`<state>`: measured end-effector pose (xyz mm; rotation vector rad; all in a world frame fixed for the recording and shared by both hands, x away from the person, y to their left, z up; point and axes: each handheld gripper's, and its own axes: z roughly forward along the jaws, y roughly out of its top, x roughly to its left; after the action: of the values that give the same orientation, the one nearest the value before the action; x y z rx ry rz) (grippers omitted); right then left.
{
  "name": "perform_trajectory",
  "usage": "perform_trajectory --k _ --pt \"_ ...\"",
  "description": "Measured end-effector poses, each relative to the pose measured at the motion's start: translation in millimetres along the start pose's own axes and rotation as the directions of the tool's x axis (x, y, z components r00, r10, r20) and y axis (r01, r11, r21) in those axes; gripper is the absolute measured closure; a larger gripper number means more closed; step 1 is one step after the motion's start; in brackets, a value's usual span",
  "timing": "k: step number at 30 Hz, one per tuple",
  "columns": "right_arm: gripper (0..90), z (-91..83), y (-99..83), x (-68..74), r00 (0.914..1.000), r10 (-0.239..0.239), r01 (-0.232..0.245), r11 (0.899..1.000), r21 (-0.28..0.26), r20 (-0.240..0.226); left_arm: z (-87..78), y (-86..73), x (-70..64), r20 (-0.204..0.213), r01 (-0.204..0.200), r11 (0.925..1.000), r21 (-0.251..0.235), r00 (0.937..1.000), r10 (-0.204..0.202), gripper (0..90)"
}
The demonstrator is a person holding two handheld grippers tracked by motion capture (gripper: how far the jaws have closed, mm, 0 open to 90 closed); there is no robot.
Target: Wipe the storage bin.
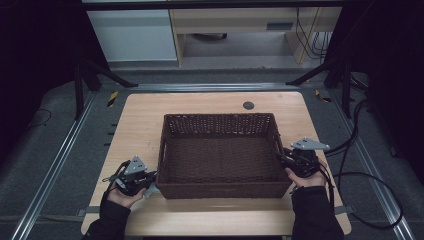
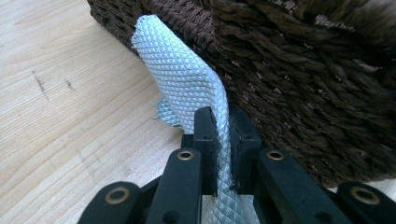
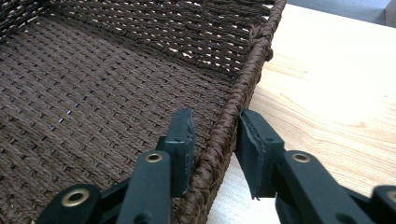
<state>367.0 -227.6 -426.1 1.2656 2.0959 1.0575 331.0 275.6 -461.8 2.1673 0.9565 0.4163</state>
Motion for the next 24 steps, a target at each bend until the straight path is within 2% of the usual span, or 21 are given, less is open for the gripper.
perform_trajectory --k 3,7,11,15,18,19,21,24 --pt "70.5 0.7 0.6 0.9 0.9998 0.012 -0.012 1.0 -0.001 0.016 -8.3 2.9 2.2 -0.003 0.008 0.9989 -0.046 1.0 -0.008 82.8" --pt "71.0 2.4 1.6 0.7 0.9994 0.023 -0.023 1.0 -0.003 0.025 -23.5 7.8 2.6 -0.007 0.006 0.9923 -0.124 1.0 -0.007 82.8" --pt "70.7 5.8 3.2 -1.6 0.9986 0.034 -0.034 0.999 -0.008 0.039 -36.1 13.0 -2.2 -0.033 -0.029 0.9853 -0.169 0.9992 0.023 82.8" --pt "67.6 5.4 3.0 -2.7 0.9989 0.035 -0.034 0.999 -0.019 0.032 -34.4 12.4 -1.6 -0.036 -0.034 0.9867 -0.159 0.999 0.028 82.8" --pt "59.4 1.9 2.8 -3.3 0.9989 0.027 -0.025 0.999 -0.042 0.037 -27.3 8.4 -1.4 -0.026 -0.03 0.992 -0.123 0.9993 0.027 82.8" --pt "57.5 -1.6 3.3 -4.6 0.9991 0.033 -0.031 0.998 -0.063 0.027 -24.7 7.1 -1.6 -0.019 -0.024 0.9935 -0.111 0.9996 0.022 82.8" --pt "55.7 -7.2 3.9 -5.4 0.9992 0.035 -0.034 0.996 -0.082 0.017 -19.7 4.4 -2.5 -0.01 -0.021 0.9964 -0.082 0.9997 0.02 82.8" --pt "55.4 -10.1 1.5 -5.8 0.9993 0.035 -0.034 0.997 -0.075 0.011 -10.9 -0.6 -6.1 0.009 -0.015 0.9993 -0.034 0.9998 0.015 82.8"
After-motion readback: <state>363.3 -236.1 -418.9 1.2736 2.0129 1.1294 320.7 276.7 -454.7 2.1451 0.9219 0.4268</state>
